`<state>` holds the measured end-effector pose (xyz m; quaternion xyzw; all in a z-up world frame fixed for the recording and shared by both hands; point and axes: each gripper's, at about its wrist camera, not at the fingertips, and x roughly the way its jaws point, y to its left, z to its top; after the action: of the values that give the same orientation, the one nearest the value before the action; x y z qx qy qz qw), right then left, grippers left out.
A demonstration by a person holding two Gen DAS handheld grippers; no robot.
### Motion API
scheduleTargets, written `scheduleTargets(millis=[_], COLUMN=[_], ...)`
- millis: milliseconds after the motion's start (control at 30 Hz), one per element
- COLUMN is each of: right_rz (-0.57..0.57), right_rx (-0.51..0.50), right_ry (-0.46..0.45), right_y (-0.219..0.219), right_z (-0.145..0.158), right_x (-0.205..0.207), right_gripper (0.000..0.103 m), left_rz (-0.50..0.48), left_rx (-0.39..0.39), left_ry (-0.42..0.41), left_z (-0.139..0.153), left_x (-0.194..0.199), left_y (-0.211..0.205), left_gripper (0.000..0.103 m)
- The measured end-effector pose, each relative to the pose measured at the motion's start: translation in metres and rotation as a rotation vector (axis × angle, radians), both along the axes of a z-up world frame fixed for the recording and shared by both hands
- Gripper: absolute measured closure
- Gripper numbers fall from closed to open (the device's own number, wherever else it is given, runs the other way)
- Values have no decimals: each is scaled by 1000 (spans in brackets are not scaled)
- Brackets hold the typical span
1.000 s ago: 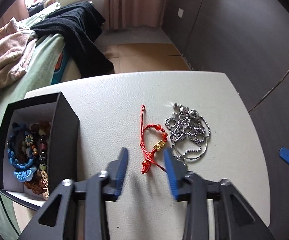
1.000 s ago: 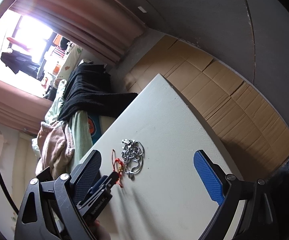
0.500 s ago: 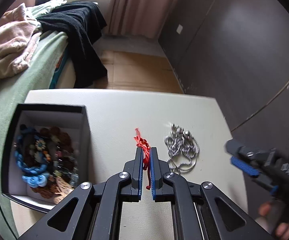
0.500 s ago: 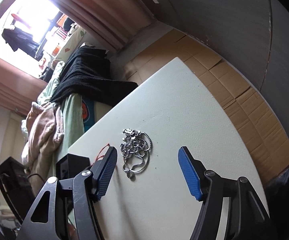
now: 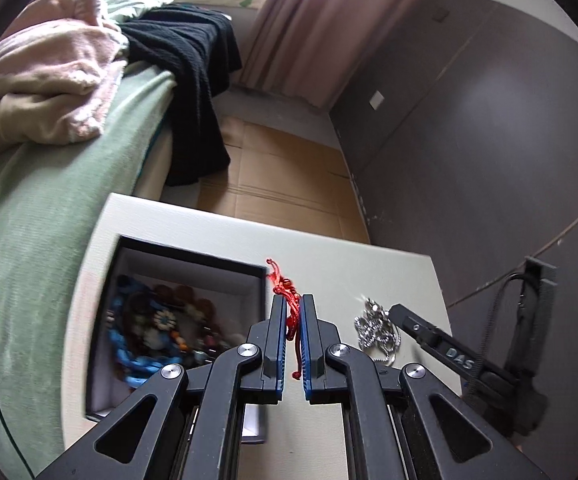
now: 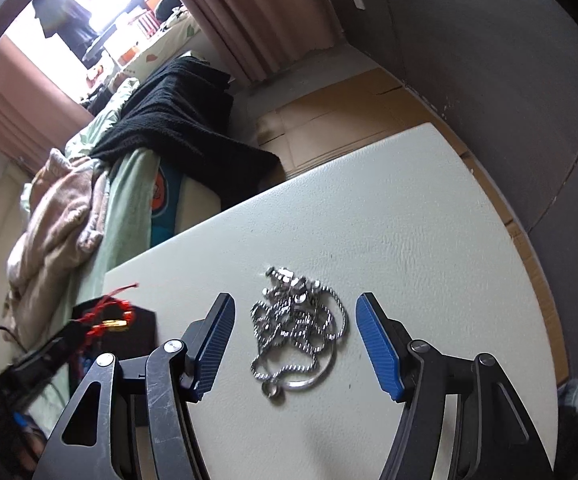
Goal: Organize jewelry
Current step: 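Lower the left gripper onto the red string bracelet and close on it, then carry the red bracelet into the box with the left gripper while the right gripper grasps the silver chain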
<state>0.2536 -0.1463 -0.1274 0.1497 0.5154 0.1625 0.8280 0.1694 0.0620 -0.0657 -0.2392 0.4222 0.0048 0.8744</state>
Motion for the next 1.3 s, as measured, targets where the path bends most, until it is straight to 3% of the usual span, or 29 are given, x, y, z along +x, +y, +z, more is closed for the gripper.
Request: scheduleTargets(millis=[167,300,333,400,433,467,667,733,900,1000,1067,1133,1300], right_rz=[45,83,86,87,88,90,50,37,40,36,29,27,36], right_rx=[-62,-226,-272,-315,-288,-243,-100,-52,-4,22,46,59,78], right_ry=[-12,-67,-74,-76,-64,-48,14,8,-49,-85,-109,-152,-234], right_y=[15,32,35,34,30,25,0,-9,-13,-19,-20,-23,-21], right_z=[-11,-9,-9,-7,-6,-6,-3,3,29,47,62,81,126], right_x=[10,4,1,-1,-1,-1,-11,-17,-40,-50,-54,-62,-76], right_gripper=[38,43,50,78,87,91,96,96,96,96,96,96,96], left_rz=[35,58,63,72,74,76,75,80,67,76,81,101,101], left_rx=[-19,-29,-29,-29,-27,-26,-15,-20,-51,-59,-74,-82,-85], left_ry=[-14,-16,-14,-11,-7,-2,-1,-24,35,48,31,-5,-28], left_z=[5,6,6,5,4,4,13,14,8,8,12,19,28], left_x=[-6,-10,-11,-13,-15,-16,-30,-36,-37,-42,-47,-54,-63], left_y=[20,32,34,38,40,40,42,41,46,51,54,59,66], left_gripper=[97,97,97,97,97,97,97,97,96,82,49,38,35])
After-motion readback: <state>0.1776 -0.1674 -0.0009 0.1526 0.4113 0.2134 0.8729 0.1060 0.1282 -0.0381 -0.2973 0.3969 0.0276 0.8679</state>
